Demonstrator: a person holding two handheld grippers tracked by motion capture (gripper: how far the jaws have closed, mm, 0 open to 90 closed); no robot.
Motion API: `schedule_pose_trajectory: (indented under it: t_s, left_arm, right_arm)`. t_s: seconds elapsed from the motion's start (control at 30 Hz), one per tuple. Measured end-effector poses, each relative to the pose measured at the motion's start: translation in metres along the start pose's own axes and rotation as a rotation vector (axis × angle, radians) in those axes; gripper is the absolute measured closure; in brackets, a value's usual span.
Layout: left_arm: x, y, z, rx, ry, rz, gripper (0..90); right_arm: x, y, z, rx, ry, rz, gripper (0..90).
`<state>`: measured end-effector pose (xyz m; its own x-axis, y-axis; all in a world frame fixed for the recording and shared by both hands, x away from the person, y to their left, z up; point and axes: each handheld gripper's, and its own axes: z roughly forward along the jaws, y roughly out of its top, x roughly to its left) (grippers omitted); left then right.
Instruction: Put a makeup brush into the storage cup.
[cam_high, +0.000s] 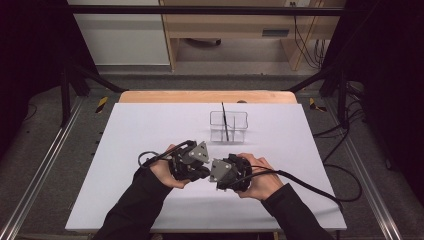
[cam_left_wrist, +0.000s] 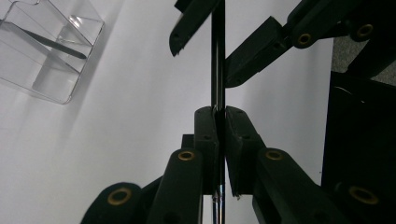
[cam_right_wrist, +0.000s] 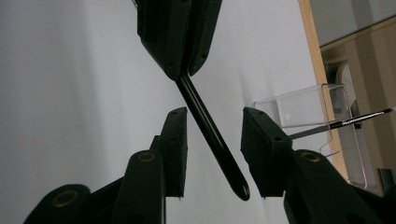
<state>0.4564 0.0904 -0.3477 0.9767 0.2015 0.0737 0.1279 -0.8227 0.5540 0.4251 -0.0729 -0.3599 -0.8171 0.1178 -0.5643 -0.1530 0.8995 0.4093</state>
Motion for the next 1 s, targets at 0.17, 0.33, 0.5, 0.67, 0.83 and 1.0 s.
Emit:
schedule_pose_trajectory:
  t_s: [0.17, 0.33, 0.5, 0.67, 0.83, 1.0]
  left_arm:
    - [-0.001, 0.001, 0.0, -0.006, -0.002, -0.006, 83.3]
    - [0.0, 0.002, -0.001, 0.0, -0.008, 0.006, 83.3]
    - [-0.001, 0.0, -0.002, -0.02, -0.01, -0.004, 83.3]
    - [0.001, -0.003, -0.004, -0.046, -0.026, -0.025, 83.3]
    - [0.002, -0.004, -0.005, -0.047, -0.036, -0.035, 83.3]
    - [0.004, -0.004, -0.004, -0.042, -0.05, -0.041, 83.3]
  right_arm:
    - [0.003, 0.001, 0.0, 0.026, -0.002, -0.004, 67.4]
    - [0.005, 0.002, 0.0, 0.034, 0.0, -0.005, 69.3]
    - [0.003, 0.001, 0.0, 0.002, -0.003, -0.017, 70.3]
    - [0.006, 0.001, -0.002, 0.003, -0.001, 0.015, 70.3]
    - [0.007, 0.002, -0.002, -0.006, -0.008, 0.001, 71.2]
    - [0.008, 0.001, -0.002, 0.001, -0.014, -0.021, 71.5]
